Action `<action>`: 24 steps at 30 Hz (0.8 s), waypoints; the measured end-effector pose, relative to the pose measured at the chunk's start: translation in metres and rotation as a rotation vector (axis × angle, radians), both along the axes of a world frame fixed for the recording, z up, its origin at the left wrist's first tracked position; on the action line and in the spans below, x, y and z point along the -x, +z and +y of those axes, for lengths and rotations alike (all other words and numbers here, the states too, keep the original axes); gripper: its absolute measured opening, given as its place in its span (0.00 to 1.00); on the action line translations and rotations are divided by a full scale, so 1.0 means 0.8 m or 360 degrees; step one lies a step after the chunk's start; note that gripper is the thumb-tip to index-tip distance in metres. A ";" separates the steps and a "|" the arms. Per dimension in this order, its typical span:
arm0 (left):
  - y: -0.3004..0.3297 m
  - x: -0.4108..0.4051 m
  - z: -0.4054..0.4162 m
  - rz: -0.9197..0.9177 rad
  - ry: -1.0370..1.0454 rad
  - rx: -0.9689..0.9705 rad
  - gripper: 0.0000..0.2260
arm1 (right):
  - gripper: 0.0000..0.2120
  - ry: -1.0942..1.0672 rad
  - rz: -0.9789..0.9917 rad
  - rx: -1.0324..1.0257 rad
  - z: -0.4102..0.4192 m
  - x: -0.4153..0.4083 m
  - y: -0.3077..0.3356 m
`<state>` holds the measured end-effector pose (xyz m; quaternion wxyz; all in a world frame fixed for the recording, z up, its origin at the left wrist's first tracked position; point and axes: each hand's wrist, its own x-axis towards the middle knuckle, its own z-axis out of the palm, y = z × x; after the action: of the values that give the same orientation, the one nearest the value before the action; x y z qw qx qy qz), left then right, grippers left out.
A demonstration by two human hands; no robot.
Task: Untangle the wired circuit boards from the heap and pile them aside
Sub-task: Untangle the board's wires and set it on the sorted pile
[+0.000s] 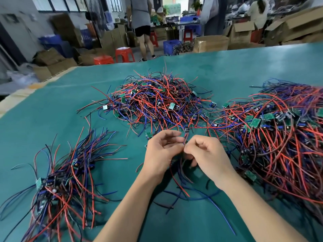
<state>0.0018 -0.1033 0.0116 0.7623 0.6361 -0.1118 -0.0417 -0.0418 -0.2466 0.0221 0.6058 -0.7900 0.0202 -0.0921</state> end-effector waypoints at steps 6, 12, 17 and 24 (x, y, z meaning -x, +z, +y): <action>-0.001 0.000 -0.007 -0.0046 -0.0177 0.0000 0.17 | 0.08 -0.0320 0.0053 -0.0110 -0.010 -0.008 -0.005; 0.001 0.000 -0.016 -0.0093 -0.0368 -0.0217 0.21 | 0.12 -0.0404 0.0051 -0.0662 -0.018 -0.013 -0.005; 0.004 0.002 -0.022 -0.0125 -0.0297 -0.0282 0.11 | 0.13 -0.0348 0.0058 -0.0763 -0.021 -0.017 0.001; 0.001 -0.001 -0.021 -0.0117 -0.0168 -0.0277 0.05 | 0.10 -0.0300 -0.0073 0.0093 -0.013 -0.008 -0.002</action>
<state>0.0026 -0.1198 0.0123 0.6963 0.6943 -0.1689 -0.0679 -0.0351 -0.2571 0.0202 0.5715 -0.7995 0.0780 -0.1674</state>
